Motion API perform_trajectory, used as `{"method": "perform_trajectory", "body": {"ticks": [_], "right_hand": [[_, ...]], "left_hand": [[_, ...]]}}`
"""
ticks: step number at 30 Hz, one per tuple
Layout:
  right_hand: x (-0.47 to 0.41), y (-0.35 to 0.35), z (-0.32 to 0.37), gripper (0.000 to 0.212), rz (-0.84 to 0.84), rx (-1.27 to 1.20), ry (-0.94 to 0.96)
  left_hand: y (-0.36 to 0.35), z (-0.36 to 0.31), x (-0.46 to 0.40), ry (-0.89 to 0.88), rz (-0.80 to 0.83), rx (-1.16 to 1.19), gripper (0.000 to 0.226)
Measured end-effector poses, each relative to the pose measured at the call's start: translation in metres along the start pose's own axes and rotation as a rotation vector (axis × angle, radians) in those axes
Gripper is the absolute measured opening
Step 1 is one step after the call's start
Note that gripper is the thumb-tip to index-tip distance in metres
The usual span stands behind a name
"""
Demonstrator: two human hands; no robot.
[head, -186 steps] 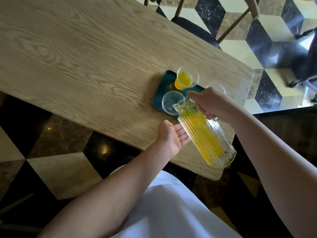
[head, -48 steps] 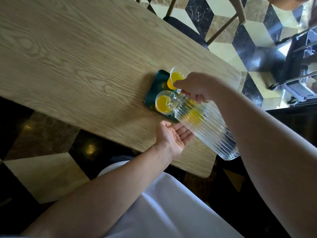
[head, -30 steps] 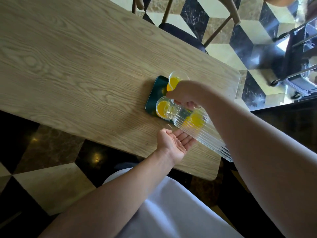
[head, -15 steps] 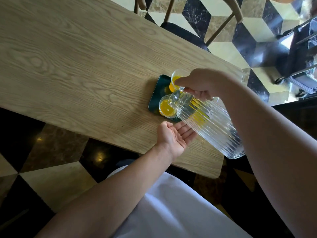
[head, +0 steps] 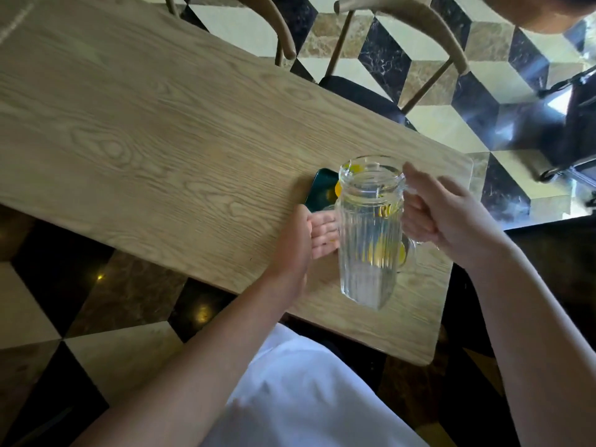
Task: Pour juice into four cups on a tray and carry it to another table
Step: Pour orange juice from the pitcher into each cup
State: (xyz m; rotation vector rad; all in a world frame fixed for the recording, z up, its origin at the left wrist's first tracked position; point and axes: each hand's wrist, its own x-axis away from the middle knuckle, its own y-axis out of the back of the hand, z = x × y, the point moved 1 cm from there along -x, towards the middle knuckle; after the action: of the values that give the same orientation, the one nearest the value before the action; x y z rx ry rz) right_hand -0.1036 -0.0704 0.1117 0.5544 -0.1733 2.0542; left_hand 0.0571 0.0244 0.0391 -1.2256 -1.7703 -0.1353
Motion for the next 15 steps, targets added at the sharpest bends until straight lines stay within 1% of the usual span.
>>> {"method": "perform_trajectory", "body": {"ticks": [3, 6, 8, 9, 11, 13, 15], "right_hand": [[-0.016, -0.015, 0.016, 0.055, -0.019, -0.136, 0.09], [-0.041, -0.036, 0.033, 0.045, 0.089, -0.162, 0.211], [-0.06, -0.05, 0.04, 0.04, 0.177, -0.124, 0.26], [-0.071, -0.058, 0.041, 0.04, 0.195, -0.107, 0.267], [-0.097, -0.073, 0.04, 0.046, 0.141, -0.053, 0.279], [-0.122, -0.091, 0.034, 0.056, 0.031, -0.03, 0.277], [-0.14, -0.107, 0.027, 0.054, -0.06, -0.069, 0.252]], "left_hand": [[0.008, -0.037, 0.008, -0.241, -0.001, -0.102, 0.049], [0.033, -0.069, 0.004, -0.452, -0.035, -0.116, 0.044], [0.056, -0.09, -0.01, -0.539, -0.068, -0.083, 0.041], [0.067, -0.099, -0.017, -0.566, -0.077, -0.065, 0.04], [0.084, -0.112, -0.03, -0.595, -0.08, -0.038, 0.045], [0.095, -0.116, -0.045, -0.596, -0.096, -0.026, 0.047], [0.102, -0.115, -0.062, -0.562, -0.104, -0.029, 0.047]]}}
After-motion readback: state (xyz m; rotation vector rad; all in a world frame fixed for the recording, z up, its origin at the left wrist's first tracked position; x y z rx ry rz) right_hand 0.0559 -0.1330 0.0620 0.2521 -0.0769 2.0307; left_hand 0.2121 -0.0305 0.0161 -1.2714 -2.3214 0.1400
